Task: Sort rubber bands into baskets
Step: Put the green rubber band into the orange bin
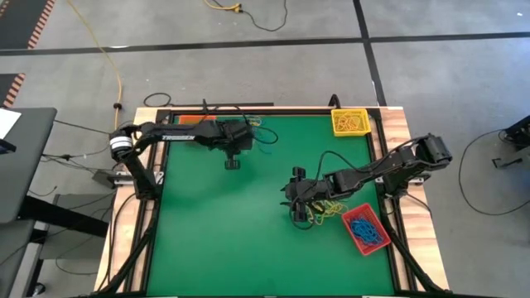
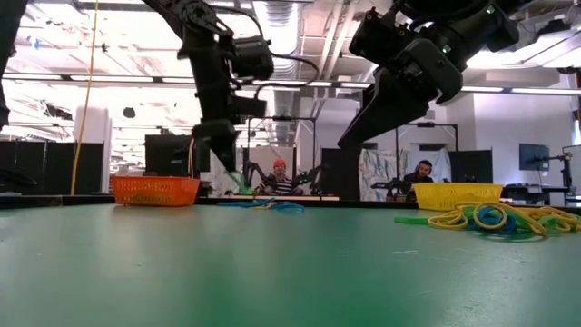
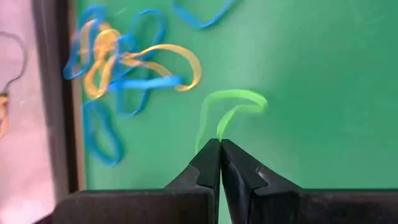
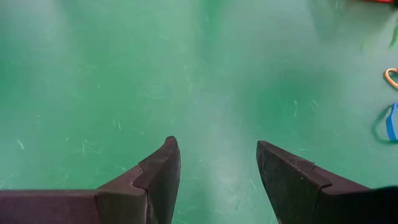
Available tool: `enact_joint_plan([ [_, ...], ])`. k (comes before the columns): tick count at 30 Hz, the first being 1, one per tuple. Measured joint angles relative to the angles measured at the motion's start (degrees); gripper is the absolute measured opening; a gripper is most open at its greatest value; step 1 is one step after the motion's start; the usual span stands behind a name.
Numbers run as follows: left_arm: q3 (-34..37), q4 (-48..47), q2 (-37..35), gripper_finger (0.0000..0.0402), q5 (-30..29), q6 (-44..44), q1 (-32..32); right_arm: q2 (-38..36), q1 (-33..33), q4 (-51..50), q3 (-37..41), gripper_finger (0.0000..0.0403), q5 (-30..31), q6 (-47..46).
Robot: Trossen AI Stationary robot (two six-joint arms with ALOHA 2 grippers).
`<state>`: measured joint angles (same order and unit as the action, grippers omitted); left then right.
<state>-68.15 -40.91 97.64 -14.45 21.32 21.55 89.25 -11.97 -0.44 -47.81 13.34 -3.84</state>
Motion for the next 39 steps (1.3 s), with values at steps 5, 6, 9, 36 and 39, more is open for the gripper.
enact_joint_plan([
  [5,-0.1,-2.4,-4.8,0.0,-2.8,-0.9,2.7,0.0,0.0,0.0,0.0,0.0239,0.0,0.0],
  [6,-0.1,-3.0,-5.8,0.0,-2.8,-1.3,3.6,0.0,0.0,0.0,0.0,0.0239,0.0,0.0],
  [9,-0.1,-5.0,-8.4,0.0,-2.9,-2.4,6.4,0.0,0.0,-0.1,0.0,0.0239,0.0,0.0],
  [36,0.5,-13.8,-13.3,0.0,4.1,-5.6,30.3,0.0,-0.8,-0.4,0.0,0.0239,0.0,-0.7],
  [39,2.0,-13.6,-13.3,0.0,4.3,-5.7,31.3,0.0,-0.8,-0.4,0.0,0.0239,0.0,-0.7],
])
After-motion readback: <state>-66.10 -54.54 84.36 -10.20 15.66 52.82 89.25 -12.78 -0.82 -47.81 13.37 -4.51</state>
